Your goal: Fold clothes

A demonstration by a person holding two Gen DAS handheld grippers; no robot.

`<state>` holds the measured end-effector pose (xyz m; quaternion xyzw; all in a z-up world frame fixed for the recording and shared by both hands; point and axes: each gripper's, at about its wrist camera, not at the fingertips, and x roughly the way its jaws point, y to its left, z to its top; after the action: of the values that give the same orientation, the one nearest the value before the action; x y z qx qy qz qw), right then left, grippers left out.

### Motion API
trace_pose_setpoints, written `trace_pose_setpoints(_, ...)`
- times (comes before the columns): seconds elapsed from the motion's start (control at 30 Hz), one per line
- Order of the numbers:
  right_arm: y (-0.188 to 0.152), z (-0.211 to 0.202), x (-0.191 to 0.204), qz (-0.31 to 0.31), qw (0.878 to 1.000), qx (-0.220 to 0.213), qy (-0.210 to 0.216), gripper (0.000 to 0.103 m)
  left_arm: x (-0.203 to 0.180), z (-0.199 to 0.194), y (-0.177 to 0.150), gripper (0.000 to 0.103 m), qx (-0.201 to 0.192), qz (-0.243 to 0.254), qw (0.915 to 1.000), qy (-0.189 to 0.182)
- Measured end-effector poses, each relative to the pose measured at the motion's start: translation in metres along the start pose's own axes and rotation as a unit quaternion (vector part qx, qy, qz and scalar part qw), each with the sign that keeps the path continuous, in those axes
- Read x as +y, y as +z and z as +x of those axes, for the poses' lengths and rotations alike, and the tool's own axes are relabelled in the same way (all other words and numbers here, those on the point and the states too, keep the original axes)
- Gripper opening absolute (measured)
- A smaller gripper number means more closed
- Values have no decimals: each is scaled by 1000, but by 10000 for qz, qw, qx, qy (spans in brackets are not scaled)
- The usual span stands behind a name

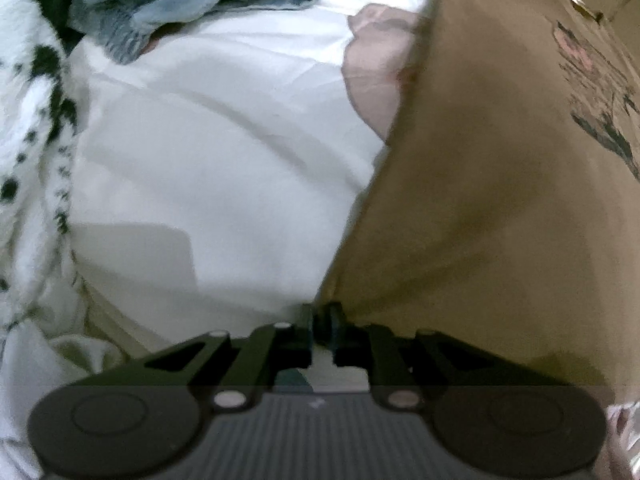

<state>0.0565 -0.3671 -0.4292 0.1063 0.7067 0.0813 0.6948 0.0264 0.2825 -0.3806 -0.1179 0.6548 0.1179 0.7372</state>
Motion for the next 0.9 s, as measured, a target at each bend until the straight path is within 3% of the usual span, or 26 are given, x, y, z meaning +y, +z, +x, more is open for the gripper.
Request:
trace_pose_setpoints(0.17, -9, -24, -2, -122, 9992, -301, -241, 7, 3, -37, -2, 12, -183, -67, 9995, 251)
trace_pose_setpoints(0.33, -14, -62, -23, 174, 9968, -775, -21, 9, 6, -83, 3, 12, -532, -136, 9981, 286)
trace_pose_setpoints(0.5, -16, -95, -42, 360, 9922, -1186, 141, 16, 5, -121, -13, 29, -737, -182, 9963, 399)
trace_pose_setpoints(0.57, -20, -111, -53, 422, 9897, -1361, 154, 27, 5, -130, -8, 40, -793, -211, 9960, 368)
trace_pose_setpoints(0.67, -19, -125, -56, 525, 9854, -1608, 213, 41, 5, -147, -1, 44, -929, -173, 9948, 377)
trace_pose_setpoints(0.8, -16, -138, -54, 635, 9802, -1846, 324, 42, 3, -169, 10, 50, -1169, -401, 9920, 262)
trace_pose_setpoints(0.9, -17, -149, -54, 694, 9774, -1962, 371, 42, -3, -183, 19, 53, -1310, -296, 9909, 131)
